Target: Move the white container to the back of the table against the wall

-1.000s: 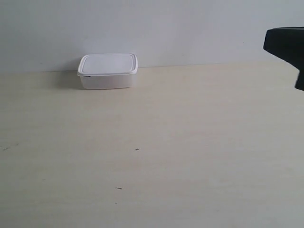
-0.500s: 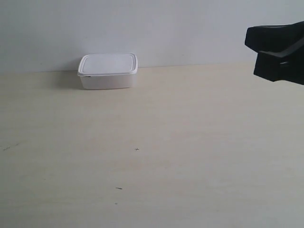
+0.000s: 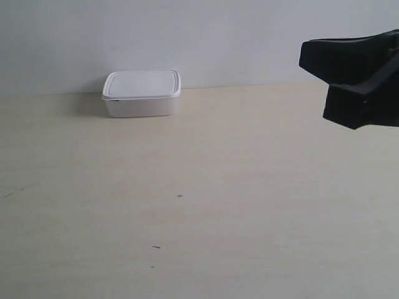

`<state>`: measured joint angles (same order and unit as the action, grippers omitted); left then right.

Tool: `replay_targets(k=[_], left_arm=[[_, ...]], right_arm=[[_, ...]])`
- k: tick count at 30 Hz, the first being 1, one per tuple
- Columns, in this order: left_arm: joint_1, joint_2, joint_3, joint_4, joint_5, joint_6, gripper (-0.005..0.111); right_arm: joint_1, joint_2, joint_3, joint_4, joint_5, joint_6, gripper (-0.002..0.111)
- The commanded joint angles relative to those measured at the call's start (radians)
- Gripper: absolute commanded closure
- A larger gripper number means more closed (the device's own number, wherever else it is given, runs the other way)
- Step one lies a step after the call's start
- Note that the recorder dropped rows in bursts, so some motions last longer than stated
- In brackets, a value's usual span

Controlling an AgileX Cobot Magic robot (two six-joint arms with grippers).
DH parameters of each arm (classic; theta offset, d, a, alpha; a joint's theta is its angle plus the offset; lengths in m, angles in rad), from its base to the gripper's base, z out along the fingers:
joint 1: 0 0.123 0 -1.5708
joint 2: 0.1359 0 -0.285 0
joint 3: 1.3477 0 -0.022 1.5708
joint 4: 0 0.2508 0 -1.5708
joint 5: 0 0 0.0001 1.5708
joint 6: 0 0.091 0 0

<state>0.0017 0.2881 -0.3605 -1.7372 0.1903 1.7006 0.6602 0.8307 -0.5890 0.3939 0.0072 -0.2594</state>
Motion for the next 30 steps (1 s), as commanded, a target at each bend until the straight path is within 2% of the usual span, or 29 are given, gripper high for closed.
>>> replay_targets(k=[1,9,17,23,26,30], left_arm=[[0.0,0.003,0.007,-0.007,-0.003,-0.007,0.107],[0.0,-0.003,0.097,-0.007,-0.119,-0.061,0.107],[0.0,-0.083,0.22,-0.007,-0.14,-0.063,0.107],[0.0,-0.133,0.232,-0.007,-0.143,-0.063,0.107],[0.0,-0.144,0.232,-0.007,-0.143,-0.063,0.107],[0.0,-0.144,0.232,-0.007,-0.143,-0.063,0.107]], right_arm=[[0.004,-0.029,0.004,-0.012,0.002,-0.004,0.108],[0.004,-0.074,0.051,-0.082,-0.048,-0.004,0.108],[0.004,-0.14,0.258,-0.133,-0.066,-0.004,0.108],[0.0,-0.257,0.314,-0.15,-0.069,-0.004,0.108],[-0.046,-0.316,0.327,-0.18,-0.067,-0.004,0.108],[-0.166,-0.386,0.364,-0.18,-0.067,-0.004,0.108]])
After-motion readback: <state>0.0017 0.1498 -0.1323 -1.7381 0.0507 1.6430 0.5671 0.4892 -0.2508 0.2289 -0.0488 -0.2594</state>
